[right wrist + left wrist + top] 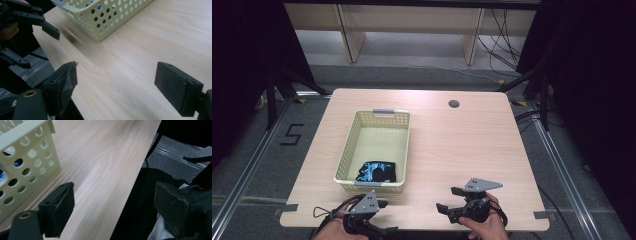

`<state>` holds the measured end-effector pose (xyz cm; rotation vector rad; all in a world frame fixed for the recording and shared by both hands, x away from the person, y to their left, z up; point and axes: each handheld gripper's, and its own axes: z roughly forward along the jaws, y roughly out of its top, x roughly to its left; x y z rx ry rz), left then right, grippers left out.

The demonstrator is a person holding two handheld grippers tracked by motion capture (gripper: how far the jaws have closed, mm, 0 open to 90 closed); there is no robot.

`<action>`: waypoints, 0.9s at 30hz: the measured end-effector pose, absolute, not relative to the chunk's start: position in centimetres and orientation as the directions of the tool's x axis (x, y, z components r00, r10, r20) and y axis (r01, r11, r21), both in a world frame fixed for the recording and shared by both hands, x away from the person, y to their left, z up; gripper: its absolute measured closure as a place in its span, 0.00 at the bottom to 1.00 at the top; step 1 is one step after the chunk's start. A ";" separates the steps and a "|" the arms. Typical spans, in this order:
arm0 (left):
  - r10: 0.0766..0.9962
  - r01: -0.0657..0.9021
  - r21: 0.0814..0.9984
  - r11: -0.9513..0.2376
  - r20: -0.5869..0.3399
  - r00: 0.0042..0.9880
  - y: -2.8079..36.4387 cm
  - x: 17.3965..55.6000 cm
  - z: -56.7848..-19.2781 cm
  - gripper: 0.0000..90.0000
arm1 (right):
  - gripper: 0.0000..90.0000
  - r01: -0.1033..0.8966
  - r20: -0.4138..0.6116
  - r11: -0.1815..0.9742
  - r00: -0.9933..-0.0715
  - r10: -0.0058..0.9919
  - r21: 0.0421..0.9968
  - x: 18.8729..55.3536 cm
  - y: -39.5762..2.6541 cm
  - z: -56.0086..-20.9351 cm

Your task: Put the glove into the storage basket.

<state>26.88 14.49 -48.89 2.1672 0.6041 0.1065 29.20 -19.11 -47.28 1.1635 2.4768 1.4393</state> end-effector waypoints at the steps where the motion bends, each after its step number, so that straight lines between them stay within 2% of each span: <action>1: 0.459 0.383 0.769 -0.511 -0.132 0.879 14.5 26.8 -48.9 0.18 | 0.22 0.565 0.295 0.294 -0.726 0.621 0.771 29.3 -19.3 -47.4; 9: 0.446 0.357 0.775 -0.521 -0.109 0.888 14.9 26.9 -49.2 0.18 | 0.21 0.584 0.304 0.292 -0.711 0.634 0.757 28.3 -19.8 -47.7; 12: 0.468 0.386 0.771 -0.507 -0.130 0.874 15.0 26.7 -49.3 0.18 | 0.19 0.578 0.281 0.298 -0.705 0.651 0.760 27.9 -20.1 -47.9; 13: 0.470 0.386 0.772 -0.505 -0.129 0.873 15.0 26.7 -49.3 0.18 | 0.19 0.602 0.302 0.290 -0.690 0.658 0.744 27.6 -20.1 -47.9; 14: 0.468 0.384 0.772 -0.506 -0.129 0.875 15.0 26.7 -49.3 0.18 | 0.19 0.576 0.277 0.305 -0.709 0.649 0.759 27.7 -20.3 -48.1; 16: 0.467 0.387 0.772 -0.504 -0.133 0.874 15.0 26.6 -49.5 0.18 | 0.19 0.599 0.284 0.302 -0.689 0.667 0.742 27.1 -20.3 -48.1; 18: 0.468 0.389 0.771 -0.504 -0.134 0.873 15.1 26.6 -49.5 0.18 | 0.19 0.574 0.266 0.324 -0.714 0.647 0.752 27.1 -20.5 -48.3; 19: 0.470 0.376 0.766 -0.522 -0.109 0.876 15.2 26.6 -49.6 0.18 | 0.19 0.574 0.254 0.331 -0.710 0.657 0.749 27.0 -20.5 -48.4; 23: 0.475 0.394 0.764 -0.511 -0.131 0.870 15.3 26.4 -49.8 0.18 | 0.19 0.564 0.214 0.372 -0.717 0.663 0.737 26.5 -20.6 -48.8; 27: 0.466 0.374 0.764 -0.525 -0.110 0.878 15.4 26.4 -50.0 0.18 | 0.19 0.560 0.187 0.392 -0.715 0.674 0.730 26.3 -20.8 -49.0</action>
